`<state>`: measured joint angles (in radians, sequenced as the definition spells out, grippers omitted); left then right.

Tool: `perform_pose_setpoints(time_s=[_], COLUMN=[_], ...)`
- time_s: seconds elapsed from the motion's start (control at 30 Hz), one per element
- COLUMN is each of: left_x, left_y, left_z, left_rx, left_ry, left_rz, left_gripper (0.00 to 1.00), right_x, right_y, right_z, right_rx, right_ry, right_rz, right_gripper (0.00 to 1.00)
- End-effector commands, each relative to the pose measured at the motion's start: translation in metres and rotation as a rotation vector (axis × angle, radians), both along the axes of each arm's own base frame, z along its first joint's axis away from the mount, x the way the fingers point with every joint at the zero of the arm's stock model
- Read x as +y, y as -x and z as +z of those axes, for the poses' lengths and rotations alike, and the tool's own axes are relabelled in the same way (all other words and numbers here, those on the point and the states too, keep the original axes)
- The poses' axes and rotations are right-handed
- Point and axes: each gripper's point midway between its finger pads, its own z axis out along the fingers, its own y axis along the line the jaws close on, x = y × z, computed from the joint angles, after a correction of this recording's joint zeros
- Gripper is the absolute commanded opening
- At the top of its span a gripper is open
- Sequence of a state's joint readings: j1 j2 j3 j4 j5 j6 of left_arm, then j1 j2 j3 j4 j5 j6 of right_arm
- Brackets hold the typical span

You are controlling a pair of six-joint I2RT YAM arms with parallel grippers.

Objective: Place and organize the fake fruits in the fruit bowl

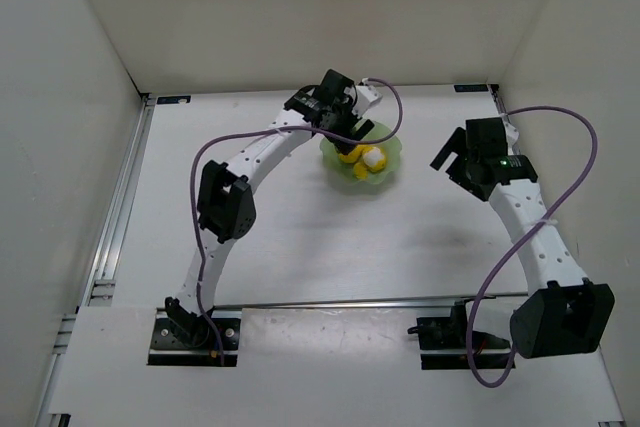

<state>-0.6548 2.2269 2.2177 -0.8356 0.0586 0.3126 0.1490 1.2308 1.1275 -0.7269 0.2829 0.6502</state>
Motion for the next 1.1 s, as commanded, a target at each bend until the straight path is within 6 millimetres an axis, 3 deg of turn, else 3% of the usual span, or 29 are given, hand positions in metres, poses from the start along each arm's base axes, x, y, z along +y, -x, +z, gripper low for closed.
perform_pose_setpoints(time_s=[0.0, 0.13, 0.17, 0.2, 0.23, 0.27, 0.3, 0.33, 0.37, 0.4, 0.43, 0.47, 0.5, 0.53, 0.57, 0.6, 0.63, 0.67, 0.73, 0.77, 0.87, 0.9, 0.97, 1.0, 1.07], left_x=[-0.006, 0.004, 0.011, 0.02, 0.041, 0.06, 0.078, 0.114, 0.136, 0.16, 0.197, 0.216, 0.234, 0.25, 0.273, 0.286, 0.296, 0.314, 0.335, 0.355, 0.4, 0.41, 0.429, 0.44, 0.445], left_y=[-0.009, -0.017, -0.014, -0.016, -0.021, -0.017, -0.018, -0.027, -0.028, -0.021, -0.024, -0.017, -0.003, 0.005, 0.016, 0.033, 0.043, 0.058, 0.083, 0.1, 0.142, 0.161, 0.183, 0.197, 0.207], left_z=[0.028, 0.082, 0.115, 0.132, 0.137, 0.162, 0.169, 0.159, 0.159, 0.172, 0.169, 0.141, 0.151, 0.145, 0.116, 0.125, 0.119, 0.09, 0.085, 0.055, 0.029, -0.002, -0.01, -0.023, -0.023], left_rx=[-0.06, -0.175, -0.232, -0.268, -0.28, -0.312, -0.321, -0.304, -0.301, -0.319, -0.318, -0.266, -0.284, -0.275, -0.228, -0.249, -0.24, -0.186, -0.18, -0.12, -0.082, -0.021, -0.025, 0.012, 0.0], left_ry=[0.039, 0.101, 0.133, 0.149, 0.134, 0.162, 0.163, 0.134, 0.125, 0.134, 0.106, 0.054, 0.052, 0.03, -0.041, -0.038, -0.057, -0.104, -0.098, -0.13, -0.144, -0.169, -0.166, -0.165, -0.135], left_rz=[0.036, 0.124, 0.143, 0.167, 0.215, 0.252, 0.279, 0.357, 0.394, 0.443, 0.519, 0.553, 0.587, 0.618, 0.662, 0.685, 0.706, 0.754, 0.817, 0.87, 0.99, 1.016, 1.087, 1.129, 1.154], left_gripper=[1.0, 1.0, 1.0, 1.0, 1.0, 1.0, 1.0, 1.0, 1.0, 1.0, 1.0, 1.0, 1.0, 1.0, 1.0, 1.0, 1.0, 1.0, 1.0, 1.0, 1.0, 1.0, 1.0, 1.0, 1.0], right_x=[-0.014, -0.025, -0.024, -0.024, -0.024, -0.024, -0.022, -0.022, -0.022, -0.022, -0.027, -0.027, -0.031, -0.032, -0.036, -0.038, -0.038, -0.043, -0.049, -0.05, -0.059, -0.066, -0.071, -0.071, -0.071], right_y=[0.003, 0.005, 0.005, 0.005, 0.005, 0.007, 0.007, 0.008, 0.01, 0.014, 0.015, 0.016, 0.023, 0.023, 0.026, 0.028, 0.031, 0.033, 0.038, 0.039, 0.047, 0.051, 0.052, 0.052, 0.052], right_z=[0.014, 0.021, 0.021, 0.023, 0.024, 0.02, 0.02, 0.023, 0.022, 0.02, 0.016, 0.02, 0.011, 0.011, 0.008, 0.006, 0.005, 0.004, 0.001, 0.003, 0.006, 0.009, 0.016, 0.016, 0.016], right_rx=[-0.052, -0.073, -0.073, -0.082, -0.082, -0.073, -0.072, -0.085, -0.084, -0.083, -0.074, -0.088, -0.063, -0.064, -0.058, -0.048, -0.048, -0.039, -0.026, -0.03, -0.024, -0.028, -0.048, -0.048, -0.046], right_ry=[0.028, 0.032, 0.025, 0.024, 0.024, 0.025, 0.018, 0.011, 0.011, 0.011, 0.019, 0.018, 0.021, 0.028, 0.029, 0.038, 0.038, 0.046, 0.059, 0.075, 0.106, 0.134, 0.147, 0.147, 0.153], right_rz=[-0.024, -0.051, -0.045, -0.046, -0.046, -0.045, -0.039, -0.046, -0.046, -0.046, -0.061, -0.062, -0.072, -0.078, -0.09, -0.097, -0.097, -0.115, -0.119, -0.1, -0.101, -0.123, -0.132, -0.132, -0.125], right_gripper=[1.0, 1.0, 1.0, 1.0, 1.0, 1.0, 1.0, 1.0, 1.0, 1.0, 1.0, 1.0, 1.0, 1.0, 1.0, 1.0, 1.0, 1.0, 1.0, 1.0, 1.0, 1.0, 1.0, 1.0, 1.0])
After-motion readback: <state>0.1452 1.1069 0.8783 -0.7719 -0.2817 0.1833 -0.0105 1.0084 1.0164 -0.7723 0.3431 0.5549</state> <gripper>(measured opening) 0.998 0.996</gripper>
